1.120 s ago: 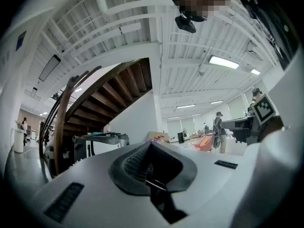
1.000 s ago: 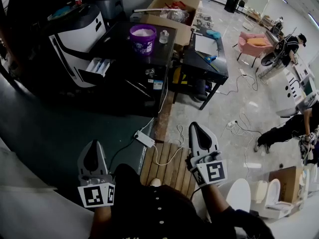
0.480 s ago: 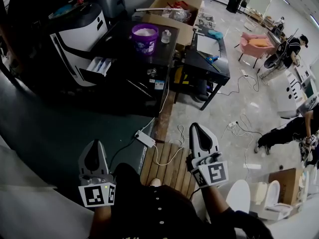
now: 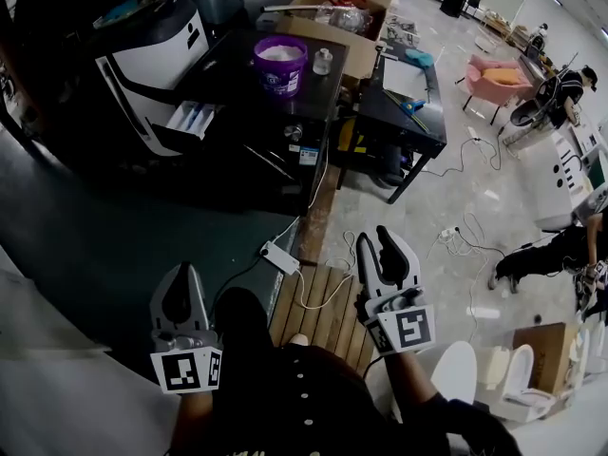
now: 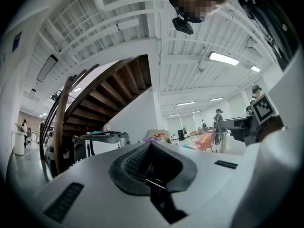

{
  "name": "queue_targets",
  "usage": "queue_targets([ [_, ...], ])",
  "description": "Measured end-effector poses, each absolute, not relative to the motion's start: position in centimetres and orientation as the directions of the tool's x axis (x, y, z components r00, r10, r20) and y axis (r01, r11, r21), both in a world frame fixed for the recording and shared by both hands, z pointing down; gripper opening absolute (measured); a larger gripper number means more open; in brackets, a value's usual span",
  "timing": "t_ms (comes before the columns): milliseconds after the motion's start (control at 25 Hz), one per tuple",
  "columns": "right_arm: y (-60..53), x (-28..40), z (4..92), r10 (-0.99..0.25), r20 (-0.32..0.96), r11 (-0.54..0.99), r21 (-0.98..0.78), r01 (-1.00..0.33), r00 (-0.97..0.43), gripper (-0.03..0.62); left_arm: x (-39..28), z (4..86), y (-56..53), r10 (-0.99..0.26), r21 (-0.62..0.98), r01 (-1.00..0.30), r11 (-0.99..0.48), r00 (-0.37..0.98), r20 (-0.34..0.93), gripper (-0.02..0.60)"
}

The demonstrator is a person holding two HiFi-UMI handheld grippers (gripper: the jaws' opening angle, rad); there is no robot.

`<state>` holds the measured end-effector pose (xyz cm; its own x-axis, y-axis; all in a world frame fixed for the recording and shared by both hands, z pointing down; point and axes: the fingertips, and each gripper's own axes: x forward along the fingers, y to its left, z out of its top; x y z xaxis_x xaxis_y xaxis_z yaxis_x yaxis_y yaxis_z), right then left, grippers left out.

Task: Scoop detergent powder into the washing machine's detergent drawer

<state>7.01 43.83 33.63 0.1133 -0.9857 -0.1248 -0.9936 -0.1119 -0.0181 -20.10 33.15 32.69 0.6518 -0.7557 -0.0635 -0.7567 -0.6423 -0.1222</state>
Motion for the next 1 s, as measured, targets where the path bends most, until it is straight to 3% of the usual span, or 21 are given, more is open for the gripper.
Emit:
queue_targets([
  [200,42.0,7.3,34.5,-0.991,-0.057,-0.120,-0.024,-0.992,0.121,0.126,-19.8,33.9,31.3,-0.761,-0.106,-0.759,-0.643,0.648,-0.025,0.014],
  [640,32.7,10.0,33.2,-0.983,-0.105,-0.147,-0.022,-0.989,0.148,0.114,-15.7,34.7,21.6,-0.721,-0.082,-0.721,-0.688,0.692,-0.028,0.014],
  [1000,23.3,11.7,29.2,-0.977,-0.093,-0.190,-0.013,-0.982,0.190,0.114,-13.3,30.5,11.4,-0.678,-0.075,-0.679,-0.730,0.734,-0.048,0.014],
])
